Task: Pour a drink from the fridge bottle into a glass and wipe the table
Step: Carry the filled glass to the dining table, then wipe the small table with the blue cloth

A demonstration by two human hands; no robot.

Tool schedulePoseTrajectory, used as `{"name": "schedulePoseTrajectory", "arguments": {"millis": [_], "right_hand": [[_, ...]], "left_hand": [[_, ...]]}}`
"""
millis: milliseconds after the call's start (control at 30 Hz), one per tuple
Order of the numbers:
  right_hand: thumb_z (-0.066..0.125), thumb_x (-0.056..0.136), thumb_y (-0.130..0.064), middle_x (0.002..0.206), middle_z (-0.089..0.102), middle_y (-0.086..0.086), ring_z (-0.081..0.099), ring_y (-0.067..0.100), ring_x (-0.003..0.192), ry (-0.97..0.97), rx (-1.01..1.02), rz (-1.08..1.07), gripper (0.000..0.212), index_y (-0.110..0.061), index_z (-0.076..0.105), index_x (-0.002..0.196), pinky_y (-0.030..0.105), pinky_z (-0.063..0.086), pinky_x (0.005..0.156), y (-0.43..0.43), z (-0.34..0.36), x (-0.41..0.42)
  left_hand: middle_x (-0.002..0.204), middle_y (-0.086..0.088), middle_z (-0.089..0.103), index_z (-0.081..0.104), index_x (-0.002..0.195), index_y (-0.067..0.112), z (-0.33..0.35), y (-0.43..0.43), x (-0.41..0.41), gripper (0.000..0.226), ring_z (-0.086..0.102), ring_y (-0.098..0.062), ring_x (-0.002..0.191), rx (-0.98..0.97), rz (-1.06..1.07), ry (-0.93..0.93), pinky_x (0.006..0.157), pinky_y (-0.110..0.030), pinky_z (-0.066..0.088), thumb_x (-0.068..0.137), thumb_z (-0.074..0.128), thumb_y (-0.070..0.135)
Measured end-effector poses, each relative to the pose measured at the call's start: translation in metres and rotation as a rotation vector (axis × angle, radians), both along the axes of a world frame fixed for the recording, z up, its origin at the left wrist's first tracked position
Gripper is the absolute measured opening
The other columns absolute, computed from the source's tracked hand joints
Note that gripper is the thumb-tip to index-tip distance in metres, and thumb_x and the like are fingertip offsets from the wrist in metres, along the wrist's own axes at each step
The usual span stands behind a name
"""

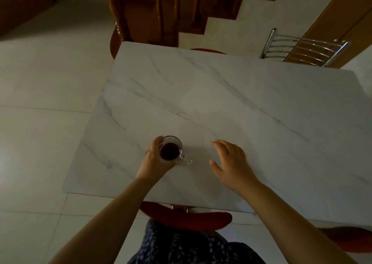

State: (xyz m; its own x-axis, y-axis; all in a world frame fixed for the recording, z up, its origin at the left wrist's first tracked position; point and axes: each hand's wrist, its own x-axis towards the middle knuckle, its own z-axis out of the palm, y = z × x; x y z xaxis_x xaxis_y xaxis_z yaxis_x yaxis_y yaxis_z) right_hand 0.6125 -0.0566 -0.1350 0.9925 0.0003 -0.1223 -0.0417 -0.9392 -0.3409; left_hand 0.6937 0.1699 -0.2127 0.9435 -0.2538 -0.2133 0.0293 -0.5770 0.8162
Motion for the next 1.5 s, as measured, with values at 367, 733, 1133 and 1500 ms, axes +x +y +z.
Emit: {"name": "schedulePoseTrajectory", "arguments": {"millis": [367, 733, 1133, 1500], "right_hand": [[0.050, 0.091, -0.034, 0.140, 0.043, 0.009, 0.039, 0.027, 0.127, -0.063, 0.105, 0.231, 0.052, -0.010, 0.039, 0.135, 0.037, 0.027, 0.105, 0.045, 0.032, 0.015], [0.040, 0.085, -0.040, 0.142, 0.038, 0.008, 0.033, 0.026, 0.130, 0.004, 0.113, 0.810, 0.058, -0.016, 0.035, 0.137, 0.040, 0.019, 0.107, 0.278, 0.051, 0.003], [0.038, 0.085, -0.044, 0.143, 0.038, 0.003, 0.032, 0.021, 0.131, 0.037, 0.129, 1.297, 0.059, -0.021, 0.031, 0.139, 0.040, 0.018, 0.109, 0.645, 0.048, -0.116], [0.046, 0.093, -0.040, 0.148, 0.029, -0.002, 0.024, 0.019, 0.135, 0.058, 0.095, 1.788, 0.056, -0.027, 0.024, 0.142, 0.038, 0.016, 0.112, 0.935, 0.042, -0.193]], "left_hand": [[0.158, 0.003, 0.011, 0.023, 0.147, 0.028, 0.073, 0.067, -0.031, 0.074, 0.010, -0.017, 0.144, 0.410, 0.015, -0.387, 0.118, -0.044, 0.002, 0.086, 0.056, 0.052], [0.137, -0.004, 0.051, 0.059, 0.120, 0.027, 0.101, 0.267, -0.204, 0.036, 0.048, -0.026, 0.125, 0.490, 0.691, -0.317, 0.111, -0.048, 0.025, 0.089, 0.054, 0.045], [0.126, -0.001, 0.057, 0.063, 0.114, 0.025, 0.112, 0.543, -0.409, 0.051, 0.053, -0.021, 0.114, 0.515, 1.218, -0.220, 0.101, -0.040, 0.032, 0.082, 0.039, 0.056], [0.125, 0.006, 0.054, 0.061, 0.113, 0.025, 0.090, 0.708, -0.524, 0.053, 0.048, -0.012, 0.119, 0.506, 1.737, -0.097, 0.107, -0.027, 0.015, 0.080, 0.035, 0.058]]}}
